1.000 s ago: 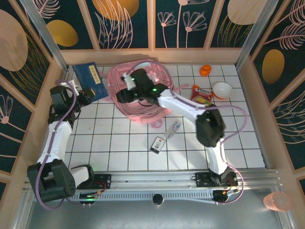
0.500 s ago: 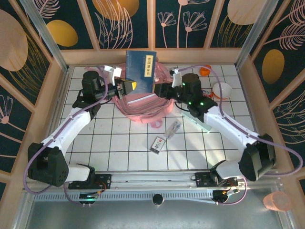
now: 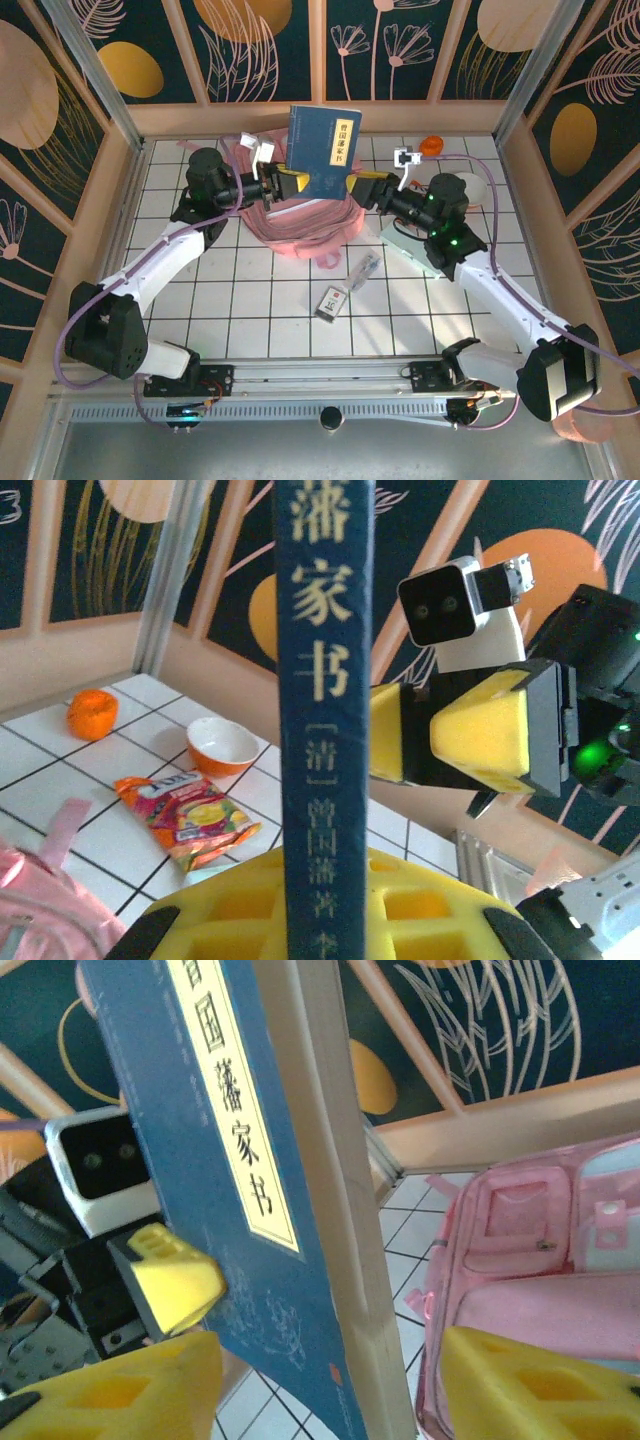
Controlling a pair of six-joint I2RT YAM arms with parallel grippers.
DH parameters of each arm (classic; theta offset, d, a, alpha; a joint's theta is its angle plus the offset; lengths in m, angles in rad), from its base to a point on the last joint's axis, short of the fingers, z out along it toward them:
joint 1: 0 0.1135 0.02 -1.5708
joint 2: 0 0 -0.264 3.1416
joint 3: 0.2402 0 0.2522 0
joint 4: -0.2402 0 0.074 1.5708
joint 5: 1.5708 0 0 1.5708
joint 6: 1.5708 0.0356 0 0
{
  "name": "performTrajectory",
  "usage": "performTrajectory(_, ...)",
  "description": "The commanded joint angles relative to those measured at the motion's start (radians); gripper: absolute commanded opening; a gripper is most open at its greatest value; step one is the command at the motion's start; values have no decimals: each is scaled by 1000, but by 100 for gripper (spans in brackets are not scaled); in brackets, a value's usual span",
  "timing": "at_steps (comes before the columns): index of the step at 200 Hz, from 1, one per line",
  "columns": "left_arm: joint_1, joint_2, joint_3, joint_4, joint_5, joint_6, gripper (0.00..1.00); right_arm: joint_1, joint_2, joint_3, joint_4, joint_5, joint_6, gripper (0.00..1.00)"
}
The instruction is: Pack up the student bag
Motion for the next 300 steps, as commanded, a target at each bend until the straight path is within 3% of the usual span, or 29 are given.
performTrajectory(1, -11, 8, 26, 150, 60, -37, 0, -5, -17, -10, 118, -103, 30, 62)
performTrajectory(32, -32, 26, 36, 204, 101, -86, 0, -6, 33, 17, 144, -161, 54, 65)
performTrajectory(65, -50, 56, 3, 425, 163, -251, 0, -26, 70, 28, 190, -209, 76, 69)
performTrajectory(110, -59, 60, -11, 419, 145, -245, 2, -44, 72, -4, 294, -314, 117, 69)
performTrajectory(125, -59, 59, -12, 334, 80, -196, 7, -45, 80, 10, 273, -373, 109, 60)
performTrajectory(143, -60, 66, -5, 273, 37, -156, 14, -44, 79, 31, 219, -411, 79, 33)
performTrajectory(159, -61, 82, 4, 245, 38, -144, 27, -50, 48, 30, 191, -395, 35, 0)
performTrajectory(166, -61, 83, 6, 221, 40, -123, 35, -56, 30, 35, 145, -366, -1, 0)
performTrajectory(177, -61, 71, 16, 123, 8, -35, 65, -69, -7, 47, 32, -304, -81, 0)
performTrajectory(194, -61, 26, 34, -57, -94, 163, 76, -80, -83, 56, -147, -175, -235, 0)
performTrajectory(221, -61, -29, 89, -356, -206, 560, 80, -80, -176, 61, -405, 15, -491, 0)
performTrajectory(257, -61, -73, 120, -609, -242, 1042, 82, -64, -176, 92, -760, 88, -879, 0)
performTrajectory(300, -62, -54, 142, -712, -262, 1177, 83, 60, -137, 127, -948, 323, -1149, 0)
